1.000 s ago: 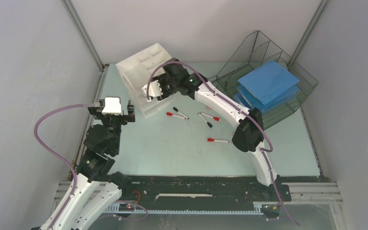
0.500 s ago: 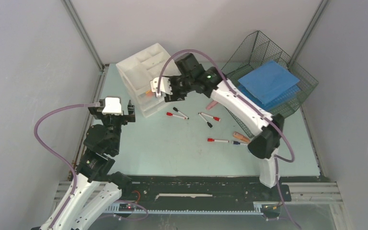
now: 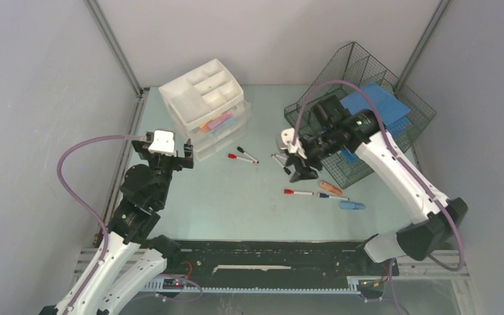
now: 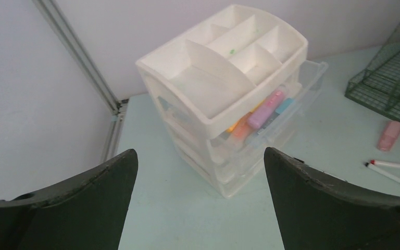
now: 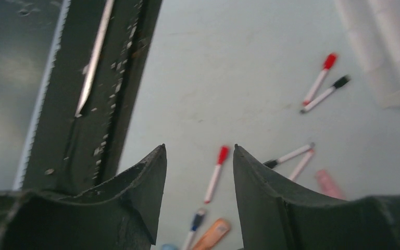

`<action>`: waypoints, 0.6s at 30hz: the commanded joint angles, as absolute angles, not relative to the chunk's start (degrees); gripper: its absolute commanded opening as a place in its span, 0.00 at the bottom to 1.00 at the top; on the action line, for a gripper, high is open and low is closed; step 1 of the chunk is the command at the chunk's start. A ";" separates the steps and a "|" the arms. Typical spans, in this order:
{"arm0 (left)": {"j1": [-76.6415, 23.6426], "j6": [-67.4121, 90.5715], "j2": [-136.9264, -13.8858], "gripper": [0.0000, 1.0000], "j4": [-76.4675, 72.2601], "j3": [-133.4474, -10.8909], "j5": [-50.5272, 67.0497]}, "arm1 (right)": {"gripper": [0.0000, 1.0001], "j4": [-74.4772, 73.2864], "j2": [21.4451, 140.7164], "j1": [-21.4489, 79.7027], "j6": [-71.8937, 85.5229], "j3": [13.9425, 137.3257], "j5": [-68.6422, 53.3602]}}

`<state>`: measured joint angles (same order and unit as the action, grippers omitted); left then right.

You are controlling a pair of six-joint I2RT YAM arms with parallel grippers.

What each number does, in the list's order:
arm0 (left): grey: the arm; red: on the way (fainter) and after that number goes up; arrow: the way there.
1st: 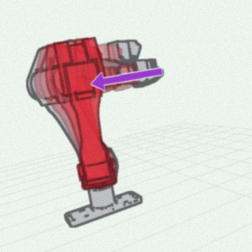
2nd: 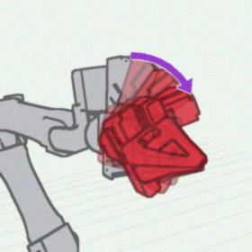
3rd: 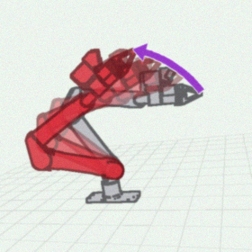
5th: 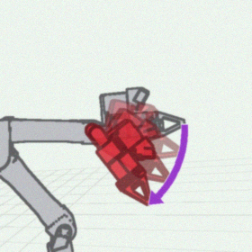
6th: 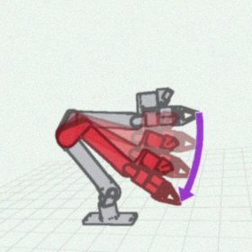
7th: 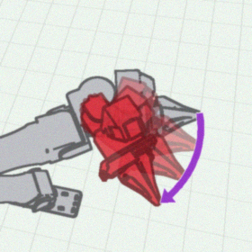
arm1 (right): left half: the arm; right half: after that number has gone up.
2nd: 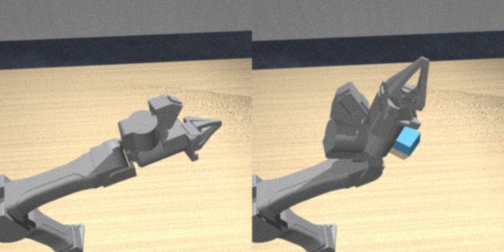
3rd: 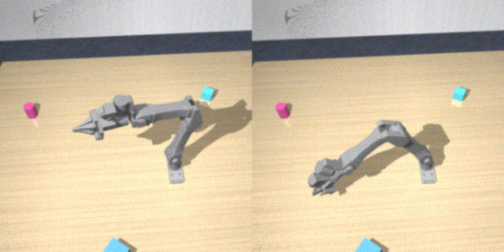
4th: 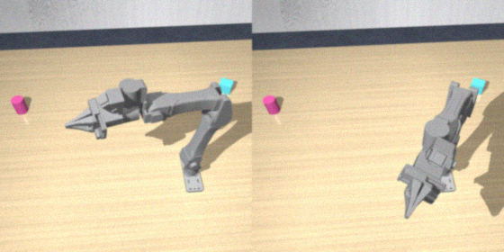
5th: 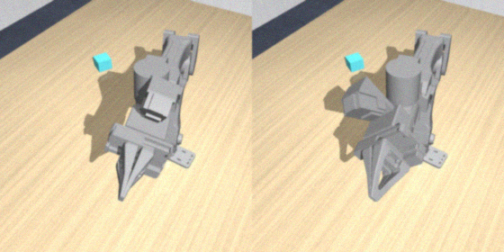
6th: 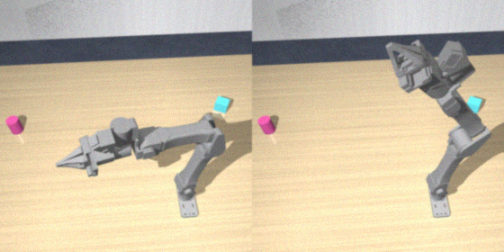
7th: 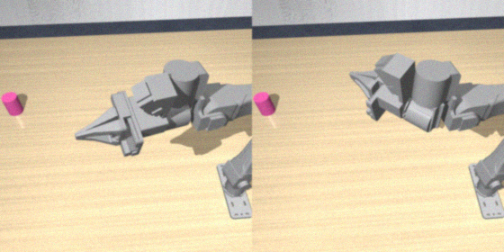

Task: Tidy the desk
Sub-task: Place the stationery in the drawer, then close the drawer in the storage box.

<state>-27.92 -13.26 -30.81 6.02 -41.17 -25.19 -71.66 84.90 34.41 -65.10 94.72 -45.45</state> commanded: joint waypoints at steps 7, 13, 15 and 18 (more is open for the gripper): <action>-27.51 -4.00 -38.71 1.00 11.79 -50.31 -9.71 | 0.60 -71.14 66.89 24.13 -69.27 72.42 -55.13; -27.52 5.76 -41.20 1.00 13.08 -51.16 -3.88 | 0.60 -68.27 64.63 19.22 -70.75 66.81 -59.62; -27.51 10.19 -41.08 1.00 12.22 -49.91 -2.70 | 0.60 -67.49 64.20 18.54 -70.90 65.27 -59.82; -27.51 15.46 -41.00 1.00 9.44 -46.93 -0.62 | 0.60 -65.96 63.44 18.37 -71.04 62.86 -59.76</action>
<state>-27.92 5.23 -41.30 12.82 -49.23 -5.54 -69.01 65.17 18.94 -69.36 65.01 -56.99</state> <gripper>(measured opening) 0.996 0.597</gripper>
